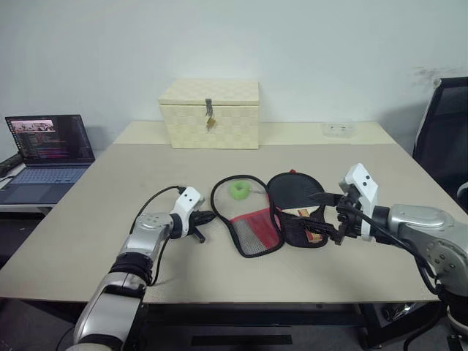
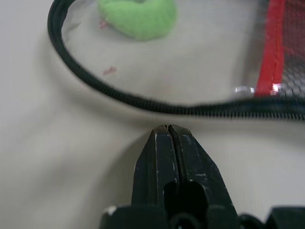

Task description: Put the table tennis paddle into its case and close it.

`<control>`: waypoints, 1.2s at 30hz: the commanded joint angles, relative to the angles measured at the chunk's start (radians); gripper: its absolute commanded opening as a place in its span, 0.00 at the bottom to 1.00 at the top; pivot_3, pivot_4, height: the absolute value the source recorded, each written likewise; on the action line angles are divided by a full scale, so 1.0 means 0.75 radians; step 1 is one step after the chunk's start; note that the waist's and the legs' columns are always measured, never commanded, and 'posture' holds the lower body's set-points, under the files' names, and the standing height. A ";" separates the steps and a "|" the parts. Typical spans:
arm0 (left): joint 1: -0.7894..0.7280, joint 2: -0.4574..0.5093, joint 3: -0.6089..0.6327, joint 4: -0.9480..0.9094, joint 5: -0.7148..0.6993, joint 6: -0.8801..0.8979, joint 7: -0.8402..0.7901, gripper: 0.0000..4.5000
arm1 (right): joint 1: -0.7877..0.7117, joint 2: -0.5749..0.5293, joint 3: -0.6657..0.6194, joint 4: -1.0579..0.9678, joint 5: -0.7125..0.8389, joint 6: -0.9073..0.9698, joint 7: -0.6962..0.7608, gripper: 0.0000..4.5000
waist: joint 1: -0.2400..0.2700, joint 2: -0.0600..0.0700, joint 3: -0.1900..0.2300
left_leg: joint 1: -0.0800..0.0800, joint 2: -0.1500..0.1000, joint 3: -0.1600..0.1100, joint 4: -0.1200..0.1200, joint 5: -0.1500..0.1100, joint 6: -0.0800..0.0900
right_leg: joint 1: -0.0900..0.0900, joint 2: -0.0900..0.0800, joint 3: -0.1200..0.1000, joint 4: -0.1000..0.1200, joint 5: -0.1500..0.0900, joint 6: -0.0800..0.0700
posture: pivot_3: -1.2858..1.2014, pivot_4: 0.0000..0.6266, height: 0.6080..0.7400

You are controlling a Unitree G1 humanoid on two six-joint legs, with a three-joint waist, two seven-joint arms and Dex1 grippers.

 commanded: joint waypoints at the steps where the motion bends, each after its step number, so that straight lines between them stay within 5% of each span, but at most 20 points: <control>1: -0.064 -0.043 0.003 0.111 0.028 -0.059 0.016 0.01 | -0.005 -0.022 -0.012 -0.043 0.012 -0.031 -0.008 1.00 | 0.003 0.000 0.000 | 0.000 0.000 -0.001 0.001 0.000 0.000 | 0.001 0.000 -0.001 0.000 0.000 0.000 | 0.52 0.24 1.00; 20: -0.578 -0.434 0.105 0.234 -0.061 -0.093 0.037 0.01 | 0.024 -0.167 -0.147 0.133 -0.024 -0.083 -0.013 1.00 | -0.006 -0.003 0.001 | -0.005 -0.003 0.001 0.002 0.000 0.000 | -0.002 0.001 0.001 -0.002 0.001 0.003 | 0.52 0.24 1.00; 30: -0.431 -0.331 0.145 0.113 -0.106 -0.088 -0.068 0.01 | -0.053 -0.012 -0.064 0.393 -0.152 -0.138 -0.187 1.00 | -0.018 -0.002 0.001 | -0.003 -0.001 0.003 0.002 0.000 0.000 | -0.003 0.002 0.003 -0.001 0.001 0.002 | 0.52 0.24 1.00; 36: -0.084 -0.130 0.174 -0.492 -0.304 0.183 -0.374 0.01 | -0.179 0.177 0.028 0.765 -0.311 -0.247 -0.308 1.00 | -0.035 -0.001 0.001 | -0.003 0.003 0.004 0.001 0.000 0.000 | -0.004 0.002 0.005 0.000 0.002 0.002 | 0.52 0.24 1.00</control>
